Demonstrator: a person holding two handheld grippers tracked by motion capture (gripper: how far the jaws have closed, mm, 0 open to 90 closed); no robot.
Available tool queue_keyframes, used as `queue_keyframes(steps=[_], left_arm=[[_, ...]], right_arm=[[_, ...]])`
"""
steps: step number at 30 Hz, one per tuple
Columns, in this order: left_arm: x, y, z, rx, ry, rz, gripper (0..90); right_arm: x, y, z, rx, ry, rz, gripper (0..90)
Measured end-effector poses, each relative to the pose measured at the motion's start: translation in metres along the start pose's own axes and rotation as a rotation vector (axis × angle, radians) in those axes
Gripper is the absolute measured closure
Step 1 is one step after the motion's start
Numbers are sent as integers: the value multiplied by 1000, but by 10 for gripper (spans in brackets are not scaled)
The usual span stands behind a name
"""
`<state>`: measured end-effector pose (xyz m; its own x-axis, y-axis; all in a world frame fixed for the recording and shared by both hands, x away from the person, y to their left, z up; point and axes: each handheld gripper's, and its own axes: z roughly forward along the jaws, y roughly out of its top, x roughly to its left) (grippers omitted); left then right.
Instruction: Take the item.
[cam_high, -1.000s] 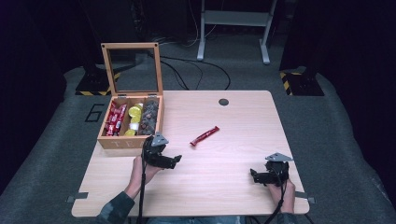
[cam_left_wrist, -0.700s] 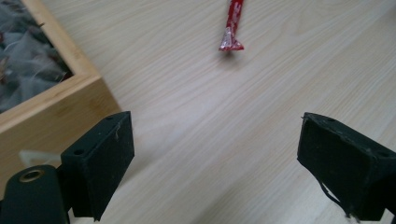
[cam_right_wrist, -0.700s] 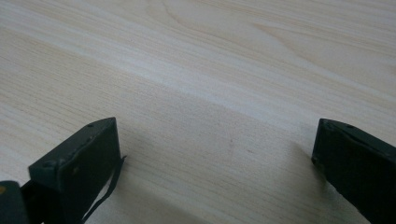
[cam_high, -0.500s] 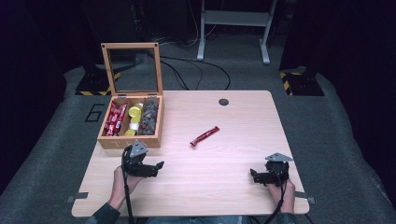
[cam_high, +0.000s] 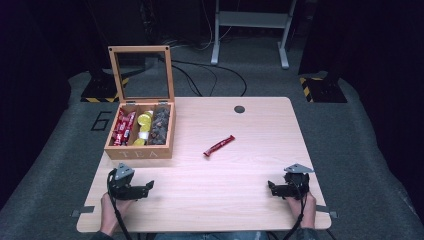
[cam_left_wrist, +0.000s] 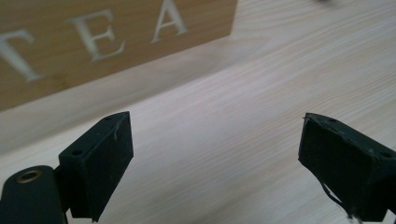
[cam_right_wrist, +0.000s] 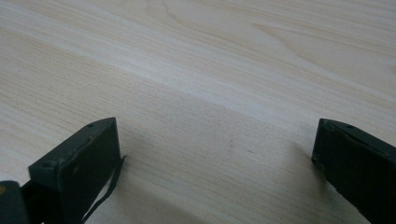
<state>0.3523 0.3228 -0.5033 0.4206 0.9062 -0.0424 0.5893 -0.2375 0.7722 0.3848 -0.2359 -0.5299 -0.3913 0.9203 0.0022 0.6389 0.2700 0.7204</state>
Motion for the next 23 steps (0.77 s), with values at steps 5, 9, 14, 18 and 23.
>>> queue_keyframes(steps=[5,9,14,18,23], left_arm=[[15,-17,-5,11,63,-20,83],[22,-26,-7,14,99,-29,67],[28,-33,-4,53,110,-29,42],[31,-36,-1,63,112,-31,35],[36,-35,-1,72,107,-32,29]], right_arm=[[0,0,0,0,0,0,3],[0,0,0,0,0,0,3],[0,0,0,0,0,3,2],[0,1,0,4,0,-6,0],[0,1,1,2,-1,-5,0]])
